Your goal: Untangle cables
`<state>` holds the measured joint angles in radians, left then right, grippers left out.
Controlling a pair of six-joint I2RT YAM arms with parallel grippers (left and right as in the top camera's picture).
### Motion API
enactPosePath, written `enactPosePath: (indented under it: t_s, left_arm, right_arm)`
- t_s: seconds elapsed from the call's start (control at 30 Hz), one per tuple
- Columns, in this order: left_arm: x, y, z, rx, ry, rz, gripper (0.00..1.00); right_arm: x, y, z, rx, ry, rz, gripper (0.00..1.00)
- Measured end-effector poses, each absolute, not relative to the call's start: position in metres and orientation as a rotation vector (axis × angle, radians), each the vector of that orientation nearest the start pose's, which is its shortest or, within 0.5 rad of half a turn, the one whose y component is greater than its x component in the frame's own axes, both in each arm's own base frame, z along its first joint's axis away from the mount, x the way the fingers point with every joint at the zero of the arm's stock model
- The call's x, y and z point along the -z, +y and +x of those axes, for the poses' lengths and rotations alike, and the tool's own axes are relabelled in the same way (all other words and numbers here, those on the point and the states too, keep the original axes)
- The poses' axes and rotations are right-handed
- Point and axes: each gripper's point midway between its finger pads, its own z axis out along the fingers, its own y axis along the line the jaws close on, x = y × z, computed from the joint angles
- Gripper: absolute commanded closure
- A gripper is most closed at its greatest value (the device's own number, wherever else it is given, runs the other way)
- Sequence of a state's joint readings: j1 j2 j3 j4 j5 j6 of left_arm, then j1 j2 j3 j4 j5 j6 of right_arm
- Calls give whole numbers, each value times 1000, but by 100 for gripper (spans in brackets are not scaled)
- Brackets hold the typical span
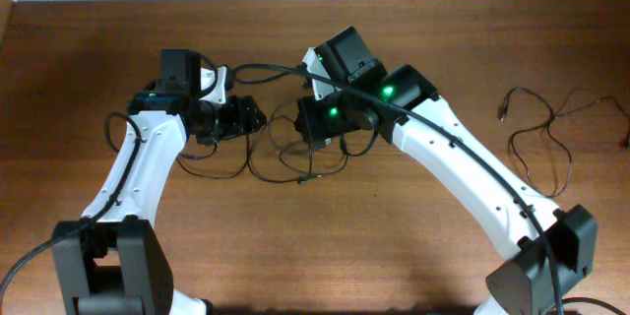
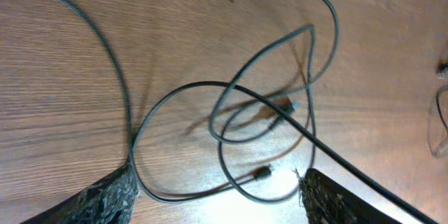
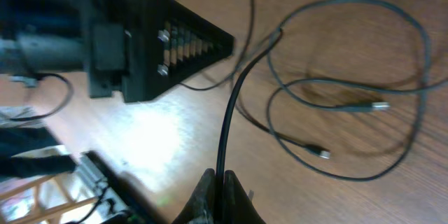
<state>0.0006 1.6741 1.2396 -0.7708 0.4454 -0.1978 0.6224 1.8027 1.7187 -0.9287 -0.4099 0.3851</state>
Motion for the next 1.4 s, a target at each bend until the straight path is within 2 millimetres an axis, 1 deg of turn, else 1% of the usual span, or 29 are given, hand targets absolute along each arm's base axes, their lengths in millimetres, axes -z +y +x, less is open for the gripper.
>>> enactPosePath:
  t_s: [0.03,0.07,0.1,0.17,0.2,0.27,0.3,0.43,0.5,0.6,0.63,0.7,0.8,0.83,0.87,0.9,0.93,1.0,1.07,1.1,1.17,1.23,1.27,1.33,1.4]
  left_arm:
    - [-114,-77,375,690,2743,-110,23]
    - [-117,-82,374,726,2730,-38,23]
    - [-119,-86,373,750,2717,11,23]
    - [-121,-90,372,776,2700,69,22]
    - [-122,-92,372,788,2694,86,21]
    - [-123,-94,371,809,2686,102,18]
    - [-125,-96,372,824,2677,115,13]
    - [-126,-98,372,835,2668,128,2]
    - [-126,-98,372,836,2667,128,0]
    - [-127,-99,372,851,2663,131,0]
    - [-127,-100,372,856,2660,133,0]
    - [-129,-101,372,871,2654,136,3]
    - [-129,-102,372,873,2650,139,3]
    - [-129,-102,372,872,2651,139,5]
    - [-129,-102,372,872,2651,139,13]
    - [-129,-102,372,872,2651,139,20]
    - [-129,-102,372,873,2653,141,22]
    - [-128,-103,370,862,2649,199,23]
    - [-128,-112,367,861,2637,274,18]
    - [-129,-119,365,868,2630,324,11]
    - [-130,-133,362,875,2610,403,4]
    - [-130,-135,363,873,2604,421,7]
    - [-130,-134,363,862,2608,412,8]
    - [-125,-127,367,804,2642,344,9]
    - [-121,-119,371,742,2671,270,16]
  right_arm:
    - [-216,319,328,-888,2678,-481,96]
    - [-227,316,333,-941,2661,-462,96]
    - [-234,312,335,-971,2657,-451,96]
    - [-261,307,342,-1039,2606,-451,96]
    - [-277,310,343,-1076,2556,-486,96]
    - [-291,316,343,-1122,2497,-534,96]
    - [-298,321,343,-1158,2455,-567,96]
    - [-324,338,332,-1318,2278,-760,96]
    - [-339,346,324,-1415,2182,-843,96]
    - [-356,352,311,-1538,2076,-933,96]
    - [-358,352,309,-1558,2067,-945,96]
    - [-360,353,304,-1587,2053,-967,96]
    - [-361,354,297,-1620,2049,-986,96]
    - [-361,354,297,-1623,2047,-988,96]
    - [-361,354,297,-1623,2047,-988,96]
    - [-360,354,299,-1608,2053,-980,96]
    - [-357,354,303,-1576,2066,-965,96]
    - [-349,352,316,-1478,2104,-914,96]
    - [-339,348,334,-1359,2178,-804,96]
    - [-334,344,343,-1300,2217,-735,96]
    - [-329,341,351,-1253,2254,-667,96]
    - [-324,338,347,-1260,2299,-643,96]
    - [-318,336,340,-1270,2347,-637,96]
    - [-312,334,325,-1308,2392,-684,96]
    - [-310,333,312,-1345,2404,-748,96]
